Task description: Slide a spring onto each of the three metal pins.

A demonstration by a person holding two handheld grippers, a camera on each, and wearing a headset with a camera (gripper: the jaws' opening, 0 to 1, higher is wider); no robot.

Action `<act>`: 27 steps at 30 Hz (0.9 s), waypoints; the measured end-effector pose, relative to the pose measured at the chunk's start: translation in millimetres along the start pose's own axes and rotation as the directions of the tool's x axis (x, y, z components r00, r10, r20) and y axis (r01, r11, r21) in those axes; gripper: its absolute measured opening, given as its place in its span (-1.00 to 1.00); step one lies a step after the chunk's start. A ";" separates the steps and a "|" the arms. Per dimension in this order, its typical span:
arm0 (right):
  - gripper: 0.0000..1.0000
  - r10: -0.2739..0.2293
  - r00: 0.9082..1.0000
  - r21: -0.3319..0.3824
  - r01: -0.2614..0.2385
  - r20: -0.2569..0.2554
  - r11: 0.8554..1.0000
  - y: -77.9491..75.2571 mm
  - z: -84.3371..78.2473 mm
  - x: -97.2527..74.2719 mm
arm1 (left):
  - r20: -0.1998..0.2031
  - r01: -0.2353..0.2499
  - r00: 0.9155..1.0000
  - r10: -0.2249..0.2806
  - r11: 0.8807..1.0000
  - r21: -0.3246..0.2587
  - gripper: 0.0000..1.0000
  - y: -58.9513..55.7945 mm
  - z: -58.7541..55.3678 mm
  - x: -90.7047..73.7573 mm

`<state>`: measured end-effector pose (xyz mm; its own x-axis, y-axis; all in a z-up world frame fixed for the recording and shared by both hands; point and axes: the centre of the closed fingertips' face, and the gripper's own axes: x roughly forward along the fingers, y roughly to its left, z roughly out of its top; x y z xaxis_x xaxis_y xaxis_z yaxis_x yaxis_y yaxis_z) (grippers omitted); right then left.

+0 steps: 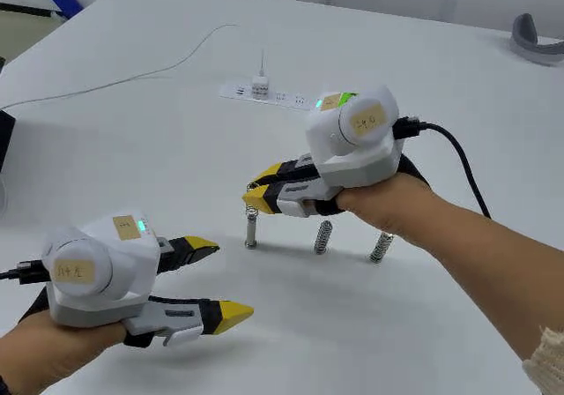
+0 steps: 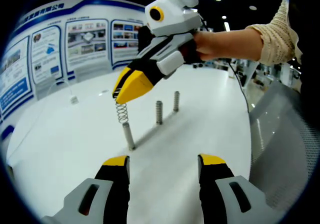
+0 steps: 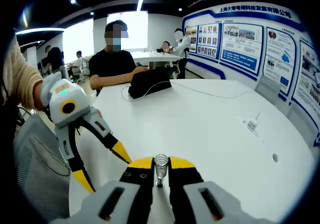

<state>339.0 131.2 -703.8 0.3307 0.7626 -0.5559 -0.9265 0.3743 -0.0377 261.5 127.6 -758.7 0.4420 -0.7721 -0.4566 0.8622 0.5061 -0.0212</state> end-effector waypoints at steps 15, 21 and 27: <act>-0.76 0.000 1.000 0.019 0.000 -0.015 1.000 1.1 -11.7 4.8 | -0.001 0.001 1.000 -0.001 1.000 -0.004 0.10 -0.1 -1.6 0.3; -0.76 -0.001 1.000 0.041 0.002 -0.012 0.999 -0.3 -15.5 8.8 | -0.001 -0.004 1.000 0.004 1.000 -0.007 0.09 1.8 -3.0 -1.5; -0.76 0.000 1.000 0.041 0.001 -0.019 0.999 1.4 -20.8 12.8 | -0.003 -0.009 1.000 0.009 1.000 -0.014 0.09 3.0 -4.9 -2.6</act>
<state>338.1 130.6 -728.3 0.3272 0.7527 -0.5713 -0.9181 0.3964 -0.0036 261.7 133.0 -762.0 0.4491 -0.7665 -0.4591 0.8547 0.5183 -0.0292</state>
